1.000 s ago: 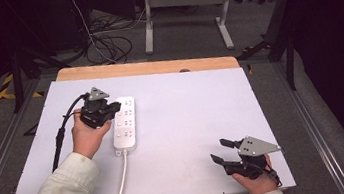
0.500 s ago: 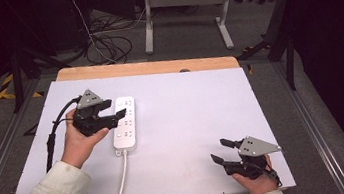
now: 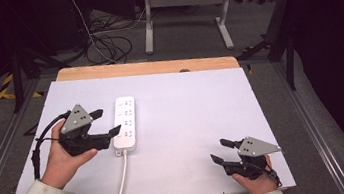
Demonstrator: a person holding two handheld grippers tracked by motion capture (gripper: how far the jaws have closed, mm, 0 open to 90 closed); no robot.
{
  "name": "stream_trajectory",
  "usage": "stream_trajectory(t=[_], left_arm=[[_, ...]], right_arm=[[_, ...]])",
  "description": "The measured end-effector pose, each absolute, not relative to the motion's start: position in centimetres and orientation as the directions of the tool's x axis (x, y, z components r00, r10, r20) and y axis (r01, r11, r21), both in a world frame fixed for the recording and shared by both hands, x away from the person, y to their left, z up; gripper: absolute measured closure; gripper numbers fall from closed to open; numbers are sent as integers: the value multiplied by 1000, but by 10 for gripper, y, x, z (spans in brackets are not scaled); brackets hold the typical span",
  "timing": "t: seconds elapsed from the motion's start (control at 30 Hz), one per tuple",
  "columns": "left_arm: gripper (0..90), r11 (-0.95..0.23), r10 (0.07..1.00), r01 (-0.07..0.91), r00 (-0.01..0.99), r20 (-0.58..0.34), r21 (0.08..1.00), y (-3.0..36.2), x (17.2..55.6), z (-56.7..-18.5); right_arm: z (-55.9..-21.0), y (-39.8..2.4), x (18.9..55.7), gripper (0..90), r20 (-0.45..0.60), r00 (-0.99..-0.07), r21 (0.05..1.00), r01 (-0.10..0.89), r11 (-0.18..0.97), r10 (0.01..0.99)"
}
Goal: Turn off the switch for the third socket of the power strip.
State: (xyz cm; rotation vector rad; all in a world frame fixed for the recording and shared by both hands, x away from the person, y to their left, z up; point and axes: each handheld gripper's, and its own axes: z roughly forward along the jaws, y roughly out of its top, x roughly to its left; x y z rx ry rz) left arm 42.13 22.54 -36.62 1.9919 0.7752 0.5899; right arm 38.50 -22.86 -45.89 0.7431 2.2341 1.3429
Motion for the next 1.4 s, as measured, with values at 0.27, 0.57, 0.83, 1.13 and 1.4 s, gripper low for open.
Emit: stream_trajectory(t=[0.27, 0.57, 0.83, 1.13, 1.4], left_arm=[[228, -392, 711, 294, 699, 84, 872, 239, 399, -377], [193, -430, 727, 267, 668, 156, 862, 252, 382, -397], [183, -385, 726, 295, 682, 89, 874, 263, 372, -414], [182, -331, 723, 342, 691, 3, 880, 276, 368, -431], [160, -318, 721, 349, 693, -15, 882, 289, 365, -445]], right_arm=[[-459, -228, 385, 397, -87, -764, 894, 224, 389, 639], [-459, -228, 384, 393, -91, -765, 894, 220, 391, 638], [-459, -228, 384, 393, -93, -766, 893, 219, 394, 637], [-459, -229, 384, 393, -92, -765, 892, 221, 394, 637], [-459, -229, 384, 393, -86, -765, 893, 224, 389, 638]])
